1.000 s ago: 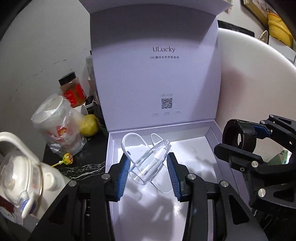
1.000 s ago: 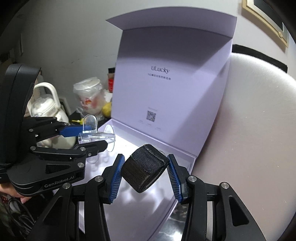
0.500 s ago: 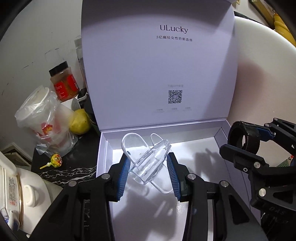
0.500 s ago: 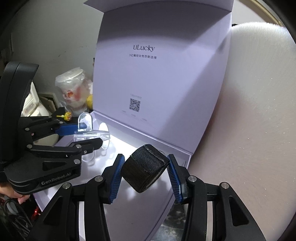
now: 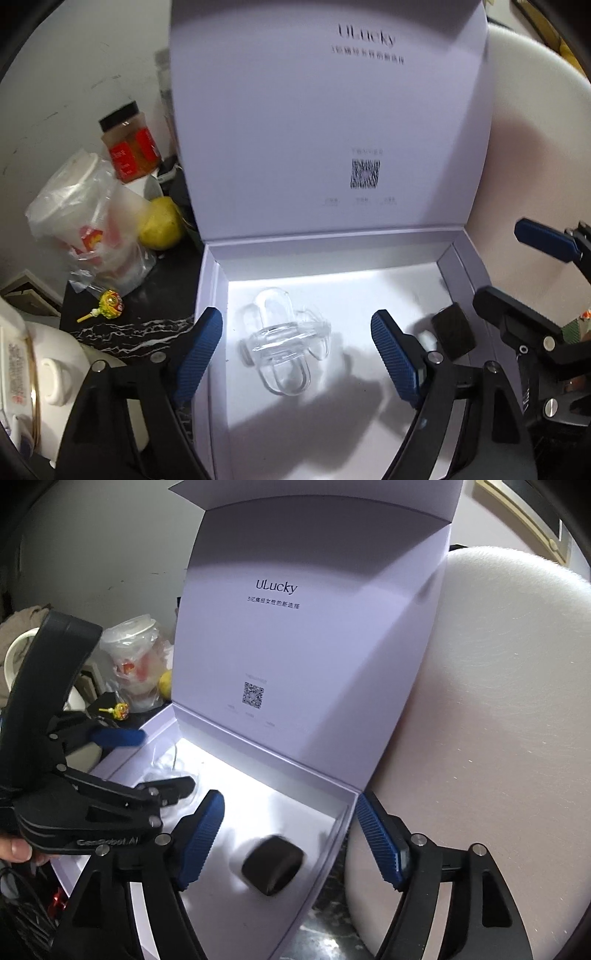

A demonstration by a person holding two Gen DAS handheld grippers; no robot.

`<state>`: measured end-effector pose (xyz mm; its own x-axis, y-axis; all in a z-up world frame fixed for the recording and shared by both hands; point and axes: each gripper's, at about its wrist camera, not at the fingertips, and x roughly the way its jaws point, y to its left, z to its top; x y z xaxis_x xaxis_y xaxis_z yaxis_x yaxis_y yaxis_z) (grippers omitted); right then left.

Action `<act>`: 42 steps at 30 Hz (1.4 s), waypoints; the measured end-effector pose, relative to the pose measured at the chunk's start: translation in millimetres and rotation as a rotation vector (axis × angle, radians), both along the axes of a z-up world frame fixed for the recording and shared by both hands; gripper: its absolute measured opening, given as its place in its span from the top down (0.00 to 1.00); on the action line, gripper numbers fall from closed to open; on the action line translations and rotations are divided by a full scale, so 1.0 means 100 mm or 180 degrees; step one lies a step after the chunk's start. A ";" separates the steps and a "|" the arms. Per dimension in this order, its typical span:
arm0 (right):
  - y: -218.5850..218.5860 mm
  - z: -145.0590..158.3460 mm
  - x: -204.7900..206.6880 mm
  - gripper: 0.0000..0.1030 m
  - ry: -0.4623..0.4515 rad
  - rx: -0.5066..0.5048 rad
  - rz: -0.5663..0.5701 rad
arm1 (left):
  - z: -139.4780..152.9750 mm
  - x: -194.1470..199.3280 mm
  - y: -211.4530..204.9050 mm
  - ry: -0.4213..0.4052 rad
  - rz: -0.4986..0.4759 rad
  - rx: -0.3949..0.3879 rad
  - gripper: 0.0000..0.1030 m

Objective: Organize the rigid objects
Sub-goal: 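Release the brown hair tie with the right tool while the left tool releases the glasses, then withdraw both open tools from the box back toward the table items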

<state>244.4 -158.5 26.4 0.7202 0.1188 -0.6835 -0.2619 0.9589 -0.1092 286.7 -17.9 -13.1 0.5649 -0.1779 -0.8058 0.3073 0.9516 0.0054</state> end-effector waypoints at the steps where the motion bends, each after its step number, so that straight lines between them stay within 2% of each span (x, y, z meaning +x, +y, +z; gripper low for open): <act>1: 0.00 0.01 -0.01 0.27 -0.0001 -0.0004 -0.0009 | 0.02 -0.01 0.00 -0.0021 0.0004 0.0011 0.19; 11: -0.01 0.17 -0.09 0.27 -0.0079 0.0002 -0.0085 | 0.23 -0.14 0.04 -0.0111 0.0030 0.0015 0.19; 29: -0.06 0.67 -0.63 0.27 -0.0363 0.0009 -0.0101 | 0.80 -0.57 0.17 -0.0425 0.0119 -0.0002 0.19; 42: -0.07 0.90 -1.03 0.27 -0.0553 0.0046 -0.0089 | 1.15 -0.99 0.32 -0.0644 0.0195 -0.0027 0.19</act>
<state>141.3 -165.8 116.8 0.8305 0.1060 -0.5468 -0.2136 0.9673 -0.1368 187.5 14.1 101.5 0.7250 -0.1444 -0.6735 0.2422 0.9688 0.0530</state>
